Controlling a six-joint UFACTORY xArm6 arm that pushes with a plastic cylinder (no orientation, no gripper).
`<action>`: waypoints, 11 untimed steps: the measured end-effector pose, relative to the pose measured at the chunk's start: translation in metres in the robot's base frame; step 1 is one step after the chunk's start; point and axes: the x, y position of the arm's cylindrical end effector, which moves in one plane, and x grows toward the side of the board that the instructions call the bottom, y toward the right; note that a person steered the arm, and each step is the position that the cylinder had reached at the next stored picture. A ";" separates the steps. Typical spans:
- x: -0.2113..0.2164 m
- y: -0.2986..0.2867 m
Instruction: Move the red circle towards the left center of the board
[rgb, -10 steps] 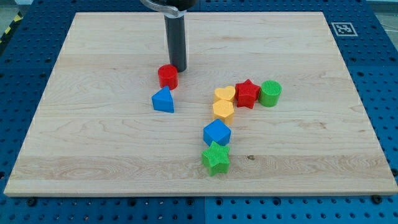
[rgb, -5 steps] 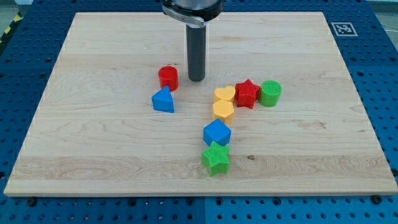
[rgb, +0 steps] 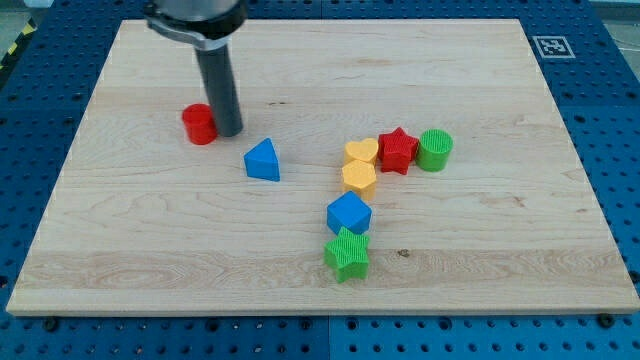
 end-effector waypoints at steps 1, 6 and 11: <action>-0.005 -0.008; -0.012 -0.054; -0.012 0.033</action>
